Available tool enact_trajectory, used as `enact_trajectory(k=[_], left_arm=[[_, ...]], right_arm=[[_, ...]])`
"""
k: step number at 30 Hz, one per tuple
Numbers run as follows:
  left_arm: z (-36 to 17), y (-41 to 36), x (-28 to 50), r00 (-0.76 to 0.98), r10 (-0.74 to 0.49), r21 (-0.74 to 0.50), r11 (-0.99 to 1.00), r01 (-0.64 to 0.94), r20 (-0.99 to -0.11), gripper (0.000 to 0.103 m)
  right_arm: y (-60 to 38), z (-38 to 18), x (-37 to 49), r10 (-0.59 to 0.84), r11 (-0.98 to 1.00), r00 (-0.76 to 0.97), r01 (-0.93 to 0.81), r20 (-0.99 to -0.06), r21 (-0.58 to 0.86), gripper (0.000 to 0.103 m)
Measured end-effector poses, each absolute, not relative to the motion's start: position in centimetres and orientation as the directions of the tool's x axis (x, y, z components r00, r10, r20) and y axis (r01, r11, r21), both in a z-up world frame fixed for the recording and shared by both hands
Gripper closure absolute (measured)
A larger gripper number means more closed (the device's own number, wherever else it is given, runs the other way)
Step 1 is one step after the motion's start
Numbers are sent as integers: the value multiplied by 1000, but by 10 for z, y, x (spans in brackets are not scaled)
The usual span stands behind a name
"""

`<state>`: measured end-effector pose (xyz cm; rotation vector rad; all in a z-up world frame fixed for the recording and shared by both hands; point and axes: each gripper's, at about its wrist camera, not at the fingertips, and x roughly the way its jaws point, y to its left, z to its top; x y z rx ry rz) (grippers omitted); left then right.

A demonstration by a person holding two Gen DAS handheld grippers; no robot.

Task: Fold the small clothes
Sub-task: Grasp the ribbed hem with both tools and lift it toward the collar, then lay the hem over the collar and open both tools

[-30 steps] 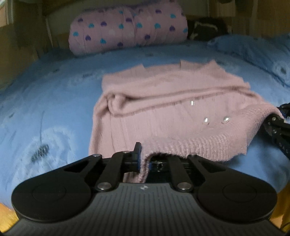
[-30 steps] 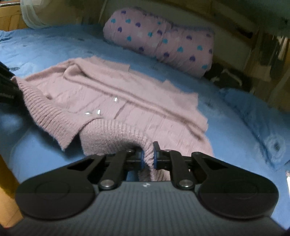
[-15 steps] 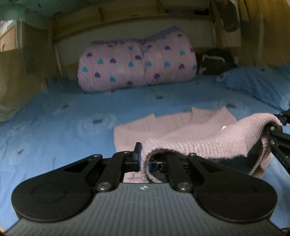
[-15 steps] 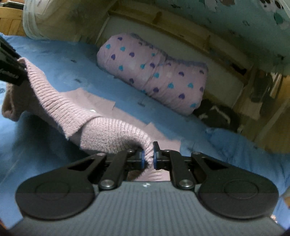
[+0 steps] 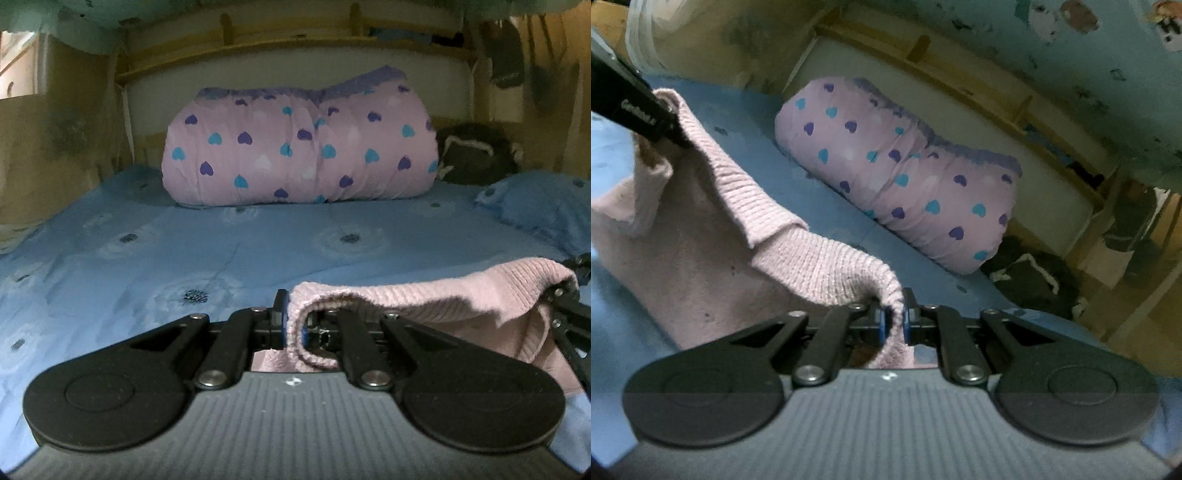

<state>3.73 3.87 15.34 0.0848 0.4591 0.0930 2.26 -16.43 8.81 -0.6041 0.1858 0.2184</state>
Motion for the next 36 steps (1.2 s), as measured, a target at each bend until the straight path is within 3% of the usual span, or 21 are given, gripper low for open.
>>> enact_trajectory(k=[5, 14, 17, 20, 22, 23, 24, 25, 31, 36], left_arm=[[113, 50, 95, 849, 127, 127, 989, -72, -513, 95], [40, 58, 148, 770, 127, 180, 984, -17, -626, 93], [40, 61, 148, 752, 127, 163, 986, -27, -646, 92], [55, 64, 139, 751, 119, 137, 990, -38, -649, 72], [70, 67, 128, 763, 128, 136, 989, -53, -633, 48], [77, 67, 122, 768, 128, 133, 990, -56, -628, 44], [83, 68, 116, 769, 124, 131, 990, -53, -627, 41], [89, 68, 111, 772, 120, 127, 991, -51, -624, 40], [102, 58, 83, 773, 96, 148, 989, -3, -627, 33], [103, 53, 66, 760, 107, 205, 978, 35, -641, 32]], right_arm=[[-153, 68, 75, 142, 789, 943, -291, -301, -541, 92], [-149, 5, 150, 150, 809, 841, -406, -519, -424, 91], [-151, -3, 154, 180, 833, 834, -411, -521, -371, 89], [-156, 4, 154, 213, 848, 823, -424, -527, -319, 88], [-163, 12, 154, 232, 862, 821, -422, -522, -280, 74], [-168, 16, 151, 241, 872, 823, -417, -515, -258, 63], [-174, 21, 149, 250, 881, 826, -410, -505, -234, 54], [-179, 27, 146, 258, 890, 828, -405, -499, -211, 52], [-206, 48, 122, 298, 906, 821, -404, -487, -127, 51], [-209, 49, 96, 321, 873, 792, -460, -519, -162, 51]])
